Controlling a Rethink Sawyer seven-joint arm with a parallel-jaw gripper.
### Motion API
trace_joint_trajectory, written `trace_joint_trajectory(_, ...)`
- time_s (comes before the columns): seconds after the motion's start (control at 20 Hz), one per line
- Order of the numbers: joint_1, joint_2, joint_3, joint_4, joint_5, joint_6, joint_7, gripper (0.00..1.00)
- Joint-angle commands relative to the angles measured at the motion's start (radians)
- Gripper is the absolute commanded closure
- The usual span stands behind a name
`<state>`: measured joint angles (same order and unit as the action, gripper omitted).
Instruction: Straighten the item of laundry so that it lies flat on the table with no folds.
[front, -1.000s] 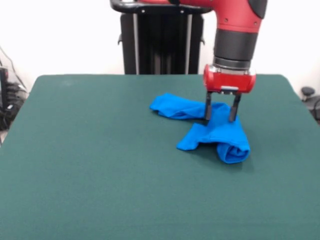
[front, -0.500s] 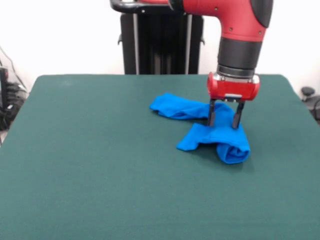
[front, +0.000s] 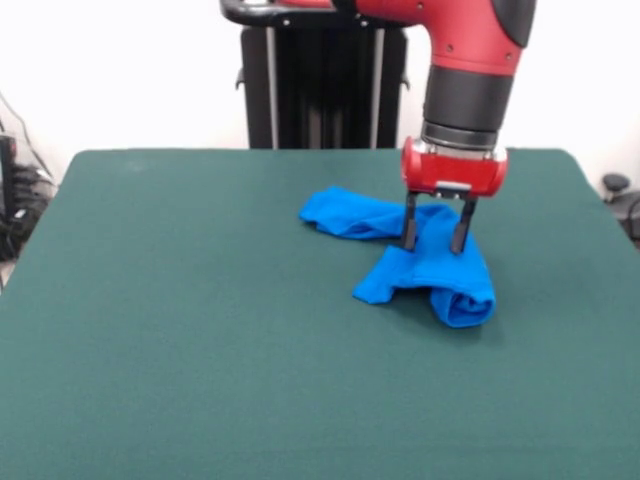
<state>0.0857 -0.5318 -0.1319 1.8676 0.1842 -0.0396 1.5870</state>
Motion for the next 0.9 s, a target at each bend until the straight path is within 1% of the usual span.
trace_joint_trajectory(0.05,0.006,-0.004,-0.008,-0.03,0.058,0.11,0.203,0.0)
trace_joint_trajectory(0.25,-0.016,-0.005,0.016,-0.007,0.047,0.077,0.21,0.0)
trace_joint_trajectory(0.4,-0.031,0.01,0.035,-0.002,0.038,0.048,0.213,0.0)
trace_joint_trajectory(0.6,-0.041,0.006,0.034,0.009,0.026,0.041,0.206,0.0)
trace_joint_trajectory(0.75,-0.068,0.005,0.041,0.02,0.0,0.028,0.19,0.0)
trace_joint_trajectory(0.9,-0.107,0.035,0.059,0.024,-0.04,-0.028,0.177,0.0)
